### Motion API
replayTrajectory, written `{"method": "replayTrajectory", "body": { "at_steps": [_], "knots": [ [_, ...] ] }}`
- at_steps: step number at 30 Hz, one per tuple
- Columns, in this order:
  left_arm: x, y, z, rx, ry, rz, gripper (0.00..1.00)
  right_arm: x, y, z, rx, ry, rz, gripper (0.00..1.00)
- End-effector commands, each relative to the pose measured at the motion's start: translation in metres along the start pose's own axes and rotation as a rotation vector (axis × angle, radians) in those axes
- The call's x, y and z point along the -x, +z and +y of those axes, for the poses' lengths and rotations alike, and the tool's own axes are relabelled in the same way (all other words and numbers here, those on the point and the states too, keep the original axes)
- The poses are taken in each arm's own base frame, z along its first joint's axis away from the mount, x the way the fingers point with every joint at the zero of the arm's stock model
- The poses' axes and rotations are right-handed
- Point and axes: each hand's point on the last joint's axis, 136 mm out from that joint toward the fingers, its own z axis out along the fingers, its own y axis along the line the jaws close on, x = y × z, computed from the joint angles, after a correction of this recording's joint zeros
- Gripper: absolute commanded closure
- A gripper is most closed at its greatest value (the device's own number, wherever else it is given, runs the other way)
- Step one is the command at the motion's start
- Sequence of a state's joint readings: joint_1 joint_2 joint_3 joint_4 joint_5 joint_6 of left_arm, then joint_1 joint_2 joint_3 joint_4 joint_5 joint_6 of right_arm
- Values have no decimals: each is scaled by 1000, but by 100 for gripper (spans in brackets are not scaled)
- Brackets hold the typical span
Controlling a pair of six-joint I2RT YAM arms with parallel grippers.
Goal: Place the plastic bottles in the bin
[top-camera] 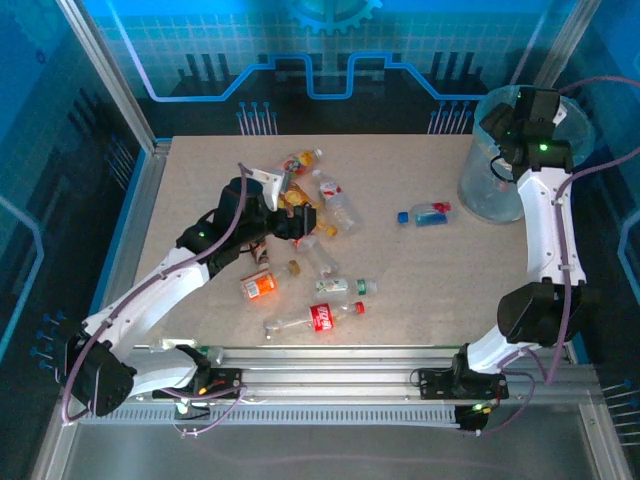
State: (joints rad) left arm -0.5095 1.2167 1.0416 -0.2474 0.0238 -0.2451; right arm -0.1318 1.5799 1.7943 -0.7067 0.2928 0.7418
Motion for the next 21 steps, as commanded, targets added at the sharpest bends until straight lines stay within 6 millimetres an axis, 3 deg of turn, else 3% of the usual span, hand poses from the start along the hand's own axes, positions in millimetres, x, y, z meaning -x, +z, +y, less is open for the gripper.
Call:
{"method": "replayTrajectory", "body": {
  "at_steps": [1,5,8,11,14,16,18,21],
  "knots": [
    [3,-5,-3,-27,-6,-21,9,15,-22,23,105,35,-31,14],
    [0,-7,1,-9,1,-15,9,1,-28,51,172,-44,11,15],
    [-1,-9,4,10,4,-12,9,-17,-43,84,239,-174,27,15],
    [-1,-14,8,35,4,-5,9,-48,-65,124,305,-408,20,15],
    [-5,-17,13,60,-8,12,9,-90,-88,162,413,-648,31,16],
    [-10,-19,14,66,-22,30,9,-127,-100,182,523,-793,88,17],
    [-15,-20,16,77,-40,51,9,-166,-104,188,589,-889,173,19],
    [-25,-22,22,99,-70,76,9,-226,-94,181,618,-983,333,18]
  ]
}}
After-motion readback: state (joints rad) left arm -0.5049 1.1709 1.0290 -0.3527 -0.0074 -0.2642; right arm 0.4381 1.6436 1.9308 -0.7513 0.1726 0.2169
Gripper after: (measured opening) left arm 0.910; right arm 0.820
